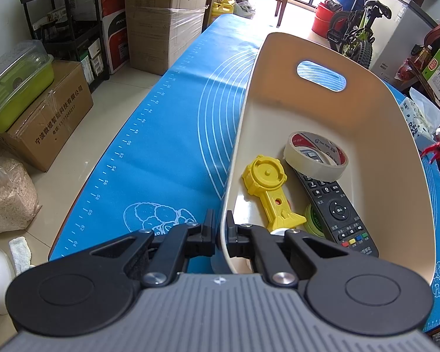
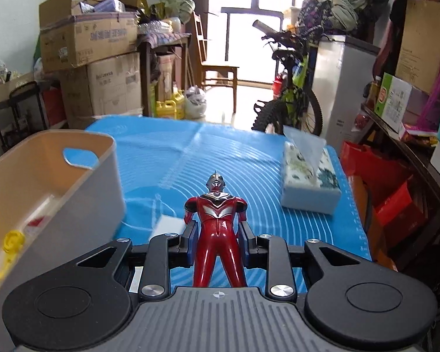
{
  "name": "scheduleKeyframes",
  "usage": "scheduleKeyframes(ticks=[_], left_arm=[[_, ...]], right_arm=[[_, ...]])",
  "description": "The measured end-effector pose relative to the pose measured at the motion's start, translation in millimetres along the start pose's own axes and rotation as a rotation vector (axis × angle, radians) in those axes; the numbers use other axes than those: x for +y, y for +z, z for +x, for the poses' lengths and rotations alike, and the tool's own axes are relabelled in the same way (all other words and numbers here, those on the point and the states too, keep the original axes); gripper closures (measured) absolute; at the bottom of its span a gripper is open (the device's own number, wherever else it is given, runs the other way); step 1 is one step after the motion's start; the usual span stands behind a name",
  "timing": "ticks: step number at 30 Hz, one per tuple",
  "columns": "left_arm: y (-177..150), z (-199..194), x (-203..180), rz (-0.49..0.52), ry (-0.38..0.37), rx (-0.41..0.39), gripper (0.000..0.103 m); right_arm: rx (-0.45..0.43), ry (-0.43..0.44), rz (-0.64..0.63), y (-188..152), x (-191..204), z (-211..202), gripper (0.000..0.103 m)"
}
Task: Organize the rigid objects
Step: 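Carry the action figure into the basket and release it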
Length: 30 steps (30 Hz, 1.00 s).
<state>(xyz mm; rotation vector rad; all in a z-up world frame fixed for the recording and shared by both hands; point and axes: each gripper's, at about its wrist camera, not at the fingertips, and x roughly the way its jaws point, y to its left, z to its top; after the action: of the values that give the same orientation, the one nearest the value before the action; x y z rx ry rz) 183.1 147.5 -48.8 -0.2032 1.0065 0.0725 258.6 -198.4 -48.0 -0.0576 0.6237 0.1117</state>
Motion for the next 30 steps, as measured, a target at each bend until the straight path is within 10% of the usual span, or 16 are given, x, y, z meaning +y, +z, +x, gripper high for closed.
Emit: scheduleKeyframes(ticks=[16, 30], left_arm=[[0.0, 0.1, 0.1, 0.001, 0.000, 0.000, 0.096], [-0.3, 0.6, -0.2, -0.002, -0.001, 0.000, 0.096]], right_arm=[[-0.096, 0.241, -0.049, 49.4, 108.6, -30.3, 0.066], [0.139, 0.312, -0.151, 19.7, 190.7, 6.8, 0.066]])
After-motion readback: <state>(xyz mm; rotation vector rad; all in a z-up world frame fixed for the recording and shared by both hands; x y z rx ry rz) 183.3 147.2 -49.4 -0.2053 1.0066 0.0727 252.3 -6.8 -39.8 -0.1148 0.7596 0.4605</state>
